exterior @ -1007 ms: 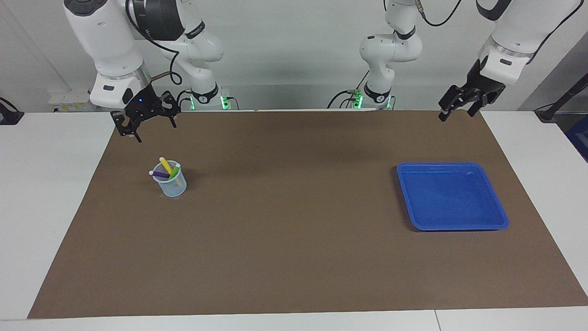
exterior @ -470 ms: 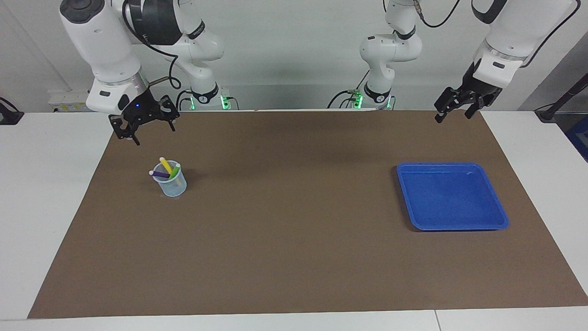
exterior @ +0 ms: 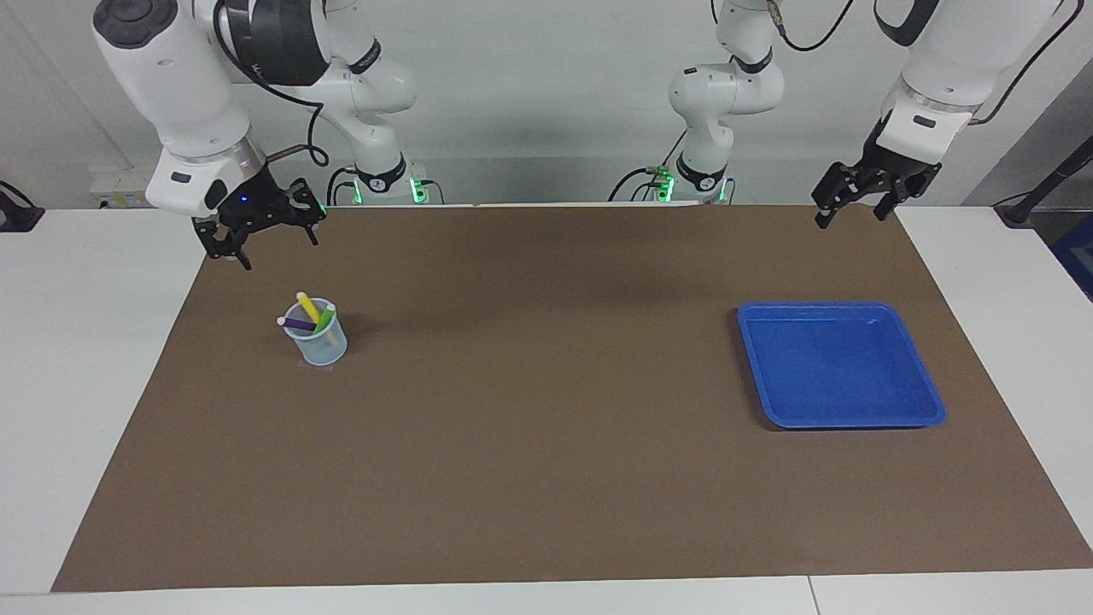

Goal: Transfer and insert pens with both arms

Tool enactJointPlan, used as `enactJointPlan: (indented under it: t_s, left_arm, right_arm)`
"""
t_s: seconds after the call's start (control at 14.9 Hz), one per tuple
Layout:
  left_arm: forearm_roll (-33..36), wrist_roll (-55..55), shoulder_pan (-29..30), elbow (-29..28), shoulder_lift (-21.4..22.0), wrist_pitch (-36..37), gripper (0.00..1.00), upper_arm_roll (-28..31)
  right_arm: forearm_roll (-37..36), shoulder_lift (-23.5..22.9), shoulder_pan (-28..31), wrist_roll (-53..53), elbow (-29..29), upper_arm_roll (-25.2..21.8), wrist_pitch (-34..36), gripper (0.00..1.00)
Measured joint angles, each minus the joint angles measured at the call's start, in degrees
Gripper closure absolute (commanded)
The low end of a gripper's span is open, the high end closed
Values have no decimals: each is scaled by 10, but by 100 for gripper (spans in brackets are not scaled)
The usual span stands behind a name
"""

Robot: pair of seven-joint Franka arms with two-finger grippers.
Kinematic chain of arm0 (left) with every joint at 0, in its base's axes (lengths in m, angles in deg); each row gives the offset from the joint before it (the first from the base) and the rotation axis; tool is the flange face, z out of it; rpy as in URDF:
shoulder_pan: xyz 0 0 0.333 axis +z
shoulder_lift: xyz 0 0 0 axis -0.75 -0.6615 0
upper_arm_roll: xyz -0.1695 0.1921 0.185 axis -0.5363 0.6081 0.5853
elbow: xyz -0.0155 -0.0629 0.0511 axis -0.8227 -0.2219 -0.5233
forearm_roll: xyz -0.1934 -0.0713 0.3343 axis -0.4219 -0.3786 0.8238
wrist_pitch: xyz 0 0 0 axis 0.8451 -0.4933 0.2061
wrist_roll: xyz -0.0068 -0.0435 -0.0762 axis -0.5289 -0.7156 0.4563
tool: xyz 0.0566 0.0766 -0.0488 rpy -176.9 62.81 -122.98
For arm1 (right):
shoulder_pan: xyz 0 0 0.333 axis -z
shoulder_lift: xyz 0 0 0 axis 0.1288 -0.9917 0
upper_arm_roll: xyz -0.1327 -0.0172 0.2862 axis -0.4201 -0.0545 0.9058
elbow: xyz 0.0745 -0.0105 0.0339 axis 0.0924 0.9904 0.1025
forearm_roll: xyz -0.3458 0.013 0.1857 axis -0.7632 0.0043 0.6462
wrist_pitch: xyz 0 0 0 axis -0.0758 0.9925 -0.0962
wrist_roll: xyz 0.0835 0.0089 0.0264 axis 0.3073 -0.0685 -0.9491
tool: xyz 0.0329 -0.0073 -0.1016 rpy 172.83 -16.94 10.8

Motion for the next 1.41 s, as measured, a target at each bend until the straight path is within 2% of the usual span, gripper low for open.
enactJointPlan:
  t_s: [0.47,0.87,1.41]
  left_arm:
    - [-21,-6,6,0,0,0,0,1]
    - [-23,-6,7,0,0,0,0,4]
    - [-24,-6,7,0,0,0,0,4]
  right_arm:
    - [0,0,1,1,0,-2,0,0]
    - [0,0,43,2,0,-4,0,0]
    - [0,0,43,2,-6,2,3,0]
